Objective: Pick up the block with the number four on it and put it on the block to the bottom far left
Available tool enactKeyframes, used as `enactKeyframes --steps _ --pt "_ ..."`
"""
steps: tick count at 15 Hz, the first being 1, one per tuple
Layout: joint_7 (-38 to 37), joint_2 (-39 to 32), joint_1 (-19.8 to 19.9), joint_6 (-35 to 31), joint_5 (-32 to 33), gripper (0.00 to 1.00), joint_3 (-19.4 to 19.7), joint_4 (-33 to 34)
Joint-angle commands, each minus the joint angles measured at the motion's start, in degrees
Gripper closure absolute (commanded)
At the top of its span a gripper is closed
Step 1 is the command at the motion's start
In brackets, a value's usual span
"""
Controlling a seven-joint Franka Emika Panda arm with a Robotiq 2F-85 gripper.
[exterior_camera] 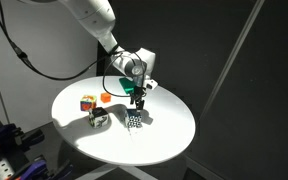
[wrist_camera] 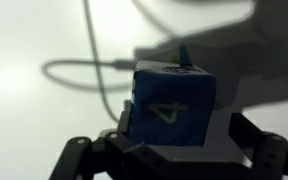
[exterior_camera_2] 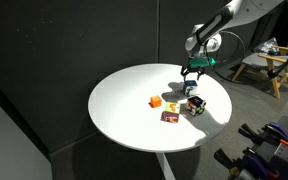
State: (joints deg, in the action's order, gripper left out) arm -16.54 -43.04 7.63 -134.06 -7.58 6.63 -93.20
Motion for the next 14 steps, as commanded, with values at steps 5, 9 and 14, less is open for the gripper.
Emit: enactKeyframes --steps 5,9,14 --pt "1.22 -3.71 1.27 0.33 -1.07 0.00 -0.21 4.18" --pt "1.01 -5.02 1.22 0.34 -0.84 0.00 -0.09 5.22" --pt "0.56 -6.66 0.95 0.50 -0.54 0.00 0.18 6.50"
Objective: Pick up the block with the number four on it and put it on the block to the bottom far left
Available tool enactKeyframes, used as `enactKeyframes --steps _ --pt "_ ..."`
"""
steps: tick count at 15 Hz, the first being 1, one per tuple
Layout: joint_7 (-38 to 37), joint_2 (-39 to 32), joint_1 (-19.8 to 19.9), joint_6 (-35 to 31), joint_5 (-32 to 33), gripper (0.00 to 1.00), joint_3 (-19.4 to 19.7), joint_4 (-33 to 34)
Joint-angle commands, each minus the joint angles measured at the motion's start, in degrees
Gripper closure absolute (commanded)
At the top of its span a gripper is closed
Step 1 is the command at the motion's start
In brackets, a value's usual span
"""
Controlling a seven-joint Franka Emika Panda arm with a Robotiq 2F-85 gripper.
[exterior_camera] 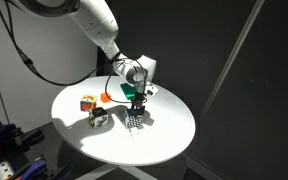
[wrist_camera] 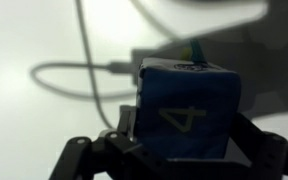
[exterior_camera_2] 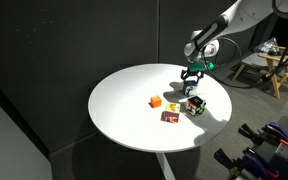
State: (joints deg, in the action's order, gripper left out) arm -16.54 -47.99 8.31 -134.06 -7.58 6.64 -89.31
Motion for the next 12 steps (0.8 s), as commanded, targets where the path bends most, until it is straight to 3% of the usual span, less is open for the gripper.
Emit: enactKeyframes --steps 1,2,3,4,9,12 --pt "0.48 -1.99 0.25 0.53 -0.52 0.00 0.21 2.83" --pt "0.43 -2.19 0.23 0.67 -0.48 0.00 0.25 3.05" --pt "0.44 -2.24 0.22 1.03 -0.41 0.25 0.29 3.23" --pt "0.68 -2.15 0.19 0.91 -0.28 0.27 0.32 3.18" --pt "1.37 0.92 -0.16 4.07 0.80 0.62 0.89 2.35" --pt "1.95 3.04 -0.51 6.00 1.77 0.79 1.45 1.66"
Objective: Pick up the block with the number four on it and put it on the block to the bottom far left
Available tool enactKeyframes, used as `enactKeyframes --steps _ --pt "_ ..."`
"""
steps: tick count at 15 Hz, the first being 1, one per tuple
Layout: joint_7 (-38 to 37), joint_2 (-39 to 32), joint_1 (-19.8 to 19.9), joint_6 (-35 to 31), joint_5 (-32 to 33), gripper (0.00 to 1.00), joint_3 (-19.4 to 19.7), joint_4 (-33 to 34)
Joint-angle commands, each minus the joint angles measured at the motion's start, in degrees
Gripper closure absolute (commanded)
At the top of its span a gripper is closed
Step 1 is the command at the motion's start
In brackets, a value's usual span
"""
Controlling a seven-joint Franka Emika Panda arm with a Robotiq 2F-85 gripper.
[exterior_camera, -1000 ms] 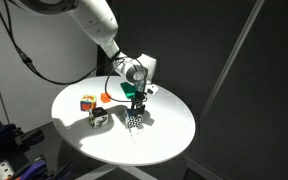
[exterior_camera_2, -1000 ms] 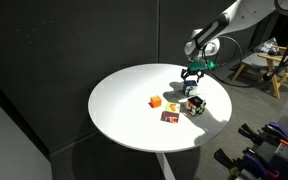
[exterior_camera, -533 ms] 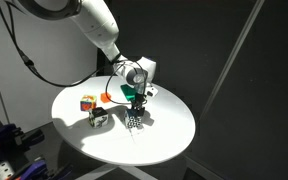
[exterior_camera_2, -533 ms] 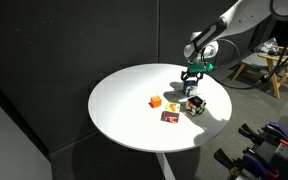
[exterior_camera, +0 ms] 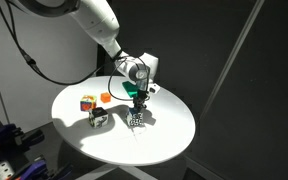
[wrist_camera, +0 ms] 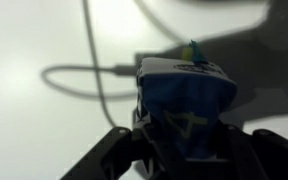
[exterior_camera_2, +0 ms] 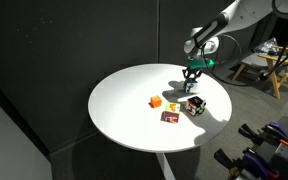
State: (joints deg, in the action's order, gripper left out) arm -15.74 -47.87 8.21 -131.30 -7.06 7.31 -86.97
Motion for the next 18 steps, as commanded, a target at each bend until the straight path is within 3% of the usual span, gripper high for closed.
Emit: enactKeyframes --steps 1,6,18 --pt "1.39 3.75 -0.51 4.12 1.67 0.80 0.92 -0.98" --pt "8.45 8.10 -0.47 6.63 5.43 0.92 0.26 -3.01" --pt "29.38 20.97 -1.20 4.10 11.39 0.92 -4.08 -17.86"
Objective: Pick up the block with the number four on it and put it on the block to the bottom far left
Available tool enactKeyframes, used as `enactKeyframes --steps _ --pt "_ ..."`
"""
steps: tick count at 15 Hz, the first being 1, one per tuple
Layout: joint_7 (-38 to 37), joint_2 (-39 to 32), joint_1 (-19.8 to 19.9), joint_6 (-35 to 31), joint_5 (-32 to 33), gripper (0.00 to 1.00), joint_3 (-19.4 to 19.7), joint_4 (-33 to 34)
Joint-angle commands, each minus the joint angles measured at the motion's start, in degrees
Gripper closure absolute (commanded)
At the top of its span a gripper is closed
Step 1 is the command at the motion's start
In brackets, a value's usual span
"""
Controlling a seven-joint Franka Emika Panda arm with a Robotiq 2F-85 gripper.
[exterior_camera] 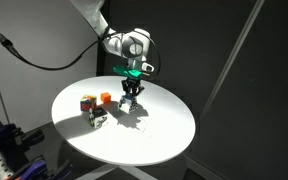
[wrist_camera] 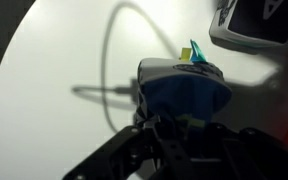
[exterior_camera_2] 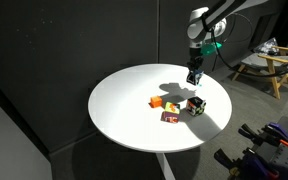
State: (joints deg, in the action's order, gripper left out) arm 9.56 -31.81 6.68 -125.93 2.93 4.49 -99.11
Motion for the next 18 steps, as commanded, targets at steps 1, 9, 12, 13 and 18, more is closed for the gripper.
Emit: enactKeyframes --steps 1,9,12,13,18 --pt "5.29 5.90 0.27 -1.51 1.42 0.92 -1.64 -7.06" --pt "6.53 6.60 -0.45 -2.32 0.26 0.74 -2.62 -9.12" --pt "6.53 6.36 -0.32 -2.32 0.25 0.74 -2.60 -9.07" --pt "6.53 6.36 -0.33 -2.32 0.26 0.74 -2.60 -9.06" --pt "6.53 6.35 -0.34 -2.32 0.26 0.74 -2.61 -9.06"
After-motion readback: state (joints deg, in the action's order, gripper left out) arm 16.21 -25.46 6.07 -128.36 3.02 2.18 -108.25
